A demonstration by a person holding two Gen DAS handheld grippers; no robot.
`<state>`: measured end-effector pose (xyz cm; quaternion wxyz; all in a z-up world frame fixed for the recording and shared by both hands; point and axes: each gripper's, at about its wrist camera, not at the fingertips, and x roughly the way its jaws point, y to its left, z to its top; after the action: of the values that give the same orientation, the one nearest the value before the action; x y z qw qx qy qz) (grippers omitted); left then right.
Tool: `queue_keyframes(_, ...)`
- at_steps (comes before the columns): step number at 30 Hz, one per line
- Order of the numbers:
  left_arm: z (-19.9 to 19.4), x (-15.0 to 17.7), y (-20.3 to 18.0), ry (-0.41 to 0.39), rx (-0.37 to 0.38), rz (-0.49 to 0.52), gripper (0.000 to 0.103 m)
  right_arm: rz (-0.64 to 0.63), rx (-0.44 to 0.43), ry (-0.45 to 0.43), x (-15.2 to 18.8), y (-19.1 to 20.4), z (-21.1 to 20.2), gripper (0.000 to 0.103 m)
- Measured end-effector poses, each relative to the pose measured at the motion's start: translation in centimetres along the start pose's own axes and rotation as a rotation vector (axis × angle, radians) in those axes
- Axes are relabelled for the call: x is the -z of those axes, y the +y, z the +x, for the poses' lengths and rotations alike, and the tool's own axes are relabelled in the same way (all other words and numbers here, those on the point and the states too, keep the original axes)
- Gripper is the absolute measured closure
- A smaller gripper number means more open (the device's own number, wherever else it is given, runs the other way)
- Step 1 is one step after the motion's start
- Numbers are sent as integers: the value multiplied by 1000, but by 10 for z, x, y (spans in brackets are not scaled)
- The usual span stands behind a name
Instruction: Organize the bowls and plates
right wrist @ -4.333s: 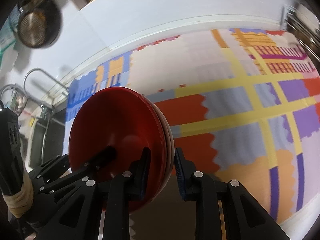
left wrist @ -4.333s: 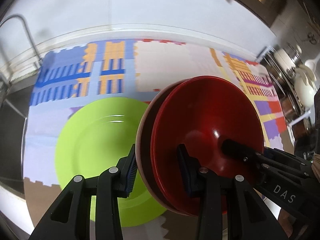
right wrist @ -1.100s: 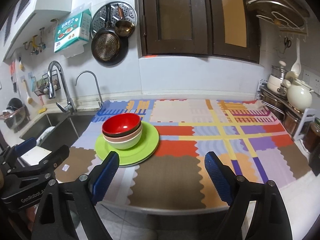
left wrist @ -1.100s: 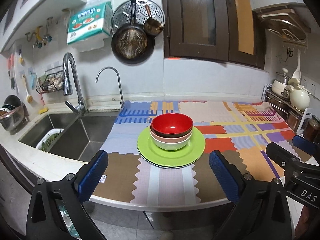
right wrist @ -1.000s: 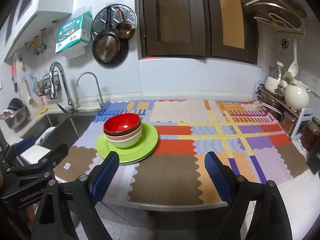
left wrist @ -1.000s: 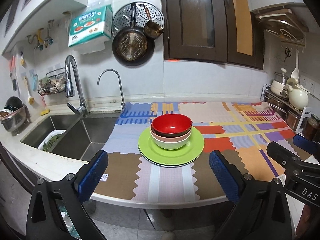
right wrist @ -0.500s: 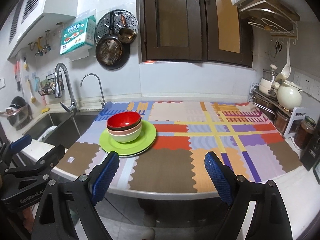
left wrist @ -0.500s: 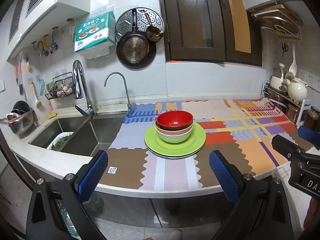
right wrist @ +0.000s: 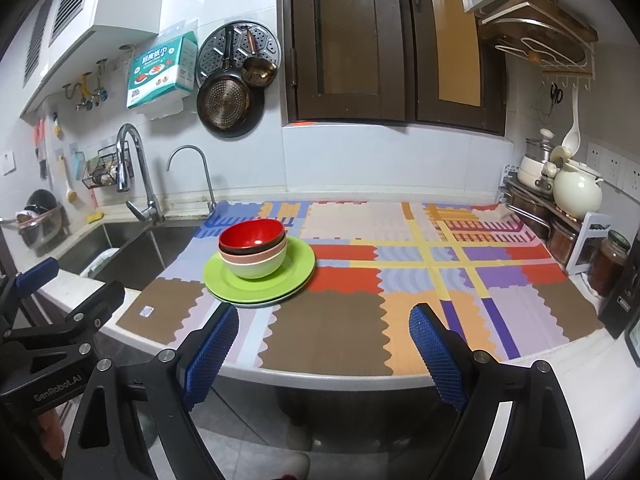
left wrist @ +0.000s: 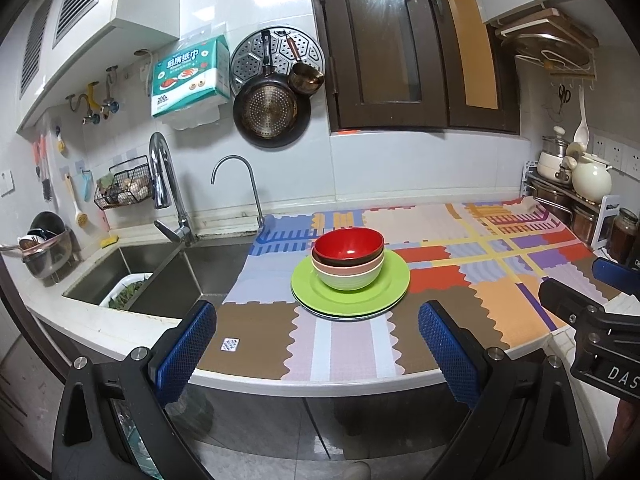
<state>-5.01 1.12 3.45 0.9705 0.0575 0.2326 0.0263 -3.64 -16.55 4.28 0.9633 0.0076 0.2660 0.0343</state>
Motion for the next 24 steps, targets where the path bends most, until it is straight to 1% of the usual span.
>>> queue_keyframes(24,-1,-3,-1,-9,0,5,0,-1,-1,-3,-3,-1,0,15)
